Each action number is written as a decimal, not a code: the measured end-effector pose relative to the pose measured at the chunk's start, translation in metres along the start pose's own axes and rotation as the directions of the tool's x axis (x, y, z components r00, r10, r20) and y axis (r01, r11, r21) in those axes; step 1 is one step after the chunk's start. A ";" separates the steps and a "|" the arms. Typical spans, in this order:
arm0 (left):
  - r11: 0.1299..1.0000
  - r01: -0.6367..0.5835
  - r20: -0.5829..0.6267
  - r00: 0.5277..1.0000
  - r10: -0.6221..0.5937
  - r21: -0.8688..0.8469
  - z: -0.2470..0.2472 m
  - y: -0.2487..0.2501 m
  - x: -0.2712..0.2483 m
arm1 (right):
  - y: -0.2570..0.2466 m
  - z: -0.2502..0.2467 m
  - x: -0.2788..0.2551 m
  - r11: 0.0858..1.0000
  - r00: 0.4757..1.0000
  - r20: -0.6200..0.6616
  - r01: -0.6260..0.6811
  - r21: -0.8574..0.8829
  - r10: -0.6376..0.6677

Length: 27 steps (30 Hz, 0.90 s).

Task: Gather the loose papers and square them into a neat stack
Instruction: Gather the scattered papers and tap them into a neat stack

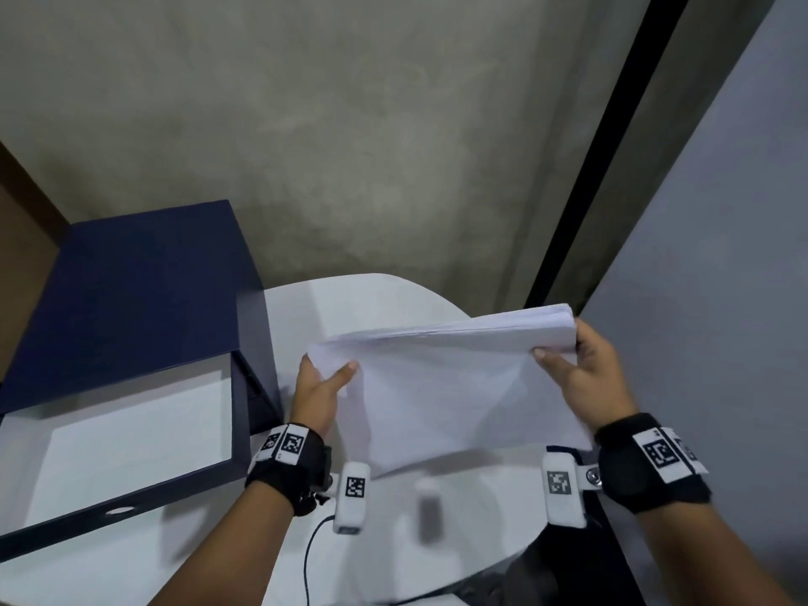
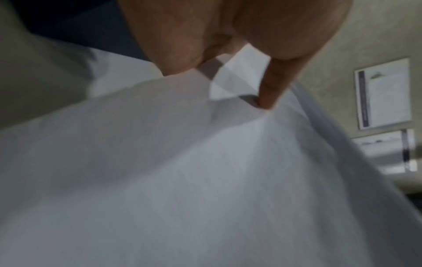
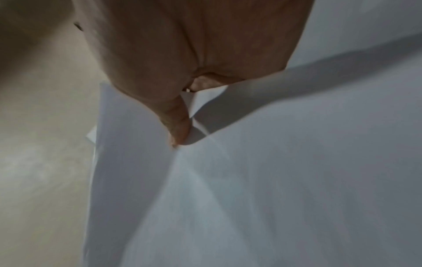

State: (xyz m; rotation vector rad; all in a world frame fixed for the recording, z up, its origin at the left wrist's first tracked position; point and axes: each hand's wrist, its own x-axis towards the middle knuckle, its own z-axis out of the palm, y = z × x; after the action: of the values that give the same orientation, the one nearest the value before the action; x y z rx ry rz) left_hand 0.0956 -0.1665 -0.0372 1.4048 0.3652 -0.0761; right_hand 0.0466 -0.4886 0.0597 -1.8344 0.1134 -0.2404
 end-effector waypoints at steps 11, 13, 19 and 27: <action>0.964 -0.127 -0.043 0.989 0.140 0.232 0.000 -0.027 -0.011 | 0.118 0.057 -0.041 0.928 0.920 -0.129 -0.359 0.103 0.370; 0.970 -0.082 -0.060 0.993 0.098 0.230 -0.004 -0.035 -0.011 | 0.122 0.061 -0.039 0.926 0.914 -0.152 -0.363 0.107 0.376; 0.965 -0.149 -0.044 0.986 0.162 0.215 -0.008 -0.027 -0.014 | 0.110 0.057 -0.033 0.946 0.938 -0.157 -0.287 0.152 0.309; 0.988 -0.146 -0.151 0.977 0.152 0.045 -0.006 -0.017 -0.016 | 0.099 0.063 -0.030 0.941 0.929 -0.254 -0.199 0.275 0.270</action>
State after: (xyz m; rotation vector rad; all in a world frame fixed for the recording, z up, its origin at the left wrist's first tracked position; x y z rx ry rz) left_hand 0.0749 -0.1661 -0.0493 1.4712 0.3864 0.1505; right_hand 0.0363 -0.4504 -0.0549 -1.5135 0.4866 -0.3356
